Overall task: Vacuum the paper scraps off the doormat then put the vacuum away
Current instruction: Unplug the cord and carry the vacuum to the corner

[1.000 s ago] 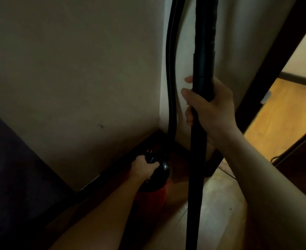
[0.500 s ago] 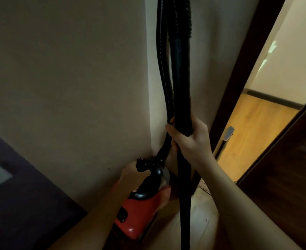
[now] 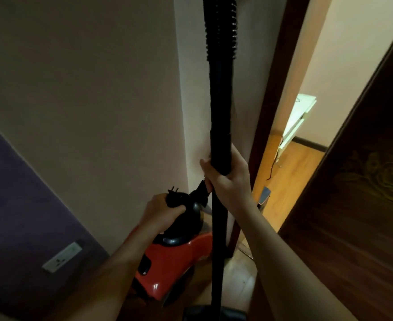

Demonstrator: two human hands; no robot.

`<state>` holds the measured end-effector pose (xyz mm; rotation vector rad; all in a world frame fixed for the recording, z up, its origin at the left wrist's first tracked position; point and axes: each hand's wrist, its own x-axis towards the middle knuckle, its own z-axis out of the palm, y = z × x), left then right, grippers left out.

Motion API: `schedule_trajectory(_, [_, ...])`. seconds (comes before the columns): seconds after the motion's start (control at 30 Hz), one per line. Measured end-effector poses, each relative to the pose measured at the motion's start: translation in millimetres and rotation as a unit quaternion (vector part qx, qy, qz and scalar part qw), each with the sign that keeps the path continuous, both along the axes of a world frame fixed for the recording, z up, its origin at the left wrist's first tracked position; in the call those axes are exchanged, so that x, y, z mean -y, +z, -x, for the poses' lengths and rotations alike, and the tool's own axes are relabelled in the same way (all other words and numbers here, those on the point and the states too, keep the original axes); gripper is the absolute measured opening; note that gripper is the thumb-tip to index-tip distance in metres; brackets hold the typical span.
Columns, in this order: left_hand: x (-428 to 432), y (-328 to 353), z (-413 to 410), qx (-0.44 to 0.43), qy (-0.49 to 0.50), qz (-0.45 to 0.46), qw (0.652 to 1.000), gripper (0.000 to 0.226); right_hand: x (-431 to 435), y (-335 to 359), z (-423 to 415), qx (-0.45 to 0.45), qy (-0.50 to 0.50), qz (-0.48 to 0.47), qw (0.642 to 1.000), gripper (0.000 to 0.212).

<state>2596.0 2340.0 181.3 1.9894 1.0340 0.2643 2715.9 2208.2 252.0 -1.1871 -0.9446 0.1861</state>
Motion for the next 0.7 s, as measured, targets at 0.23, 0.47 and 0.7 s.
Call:
schedule_trajectory(0.23, [31,35,17,0.02,-0.032,-0.024,0.999,0.012,50,12,16,0.026,-0.037,-0.016,0.999,0.018])
schedule_trajectory(0.47, [41,40,15,0.035,-0.146,-0.027,0.988,0.008,74,8,40,0.058,-0.157,0.005,0.986,0.025])
schedule_trajectory(0.7, [31,33,3,0.046,-0.279,0.014,0.959,0.014,78,-4,67,0.064,-0.315,0.037,0.946,0.016])
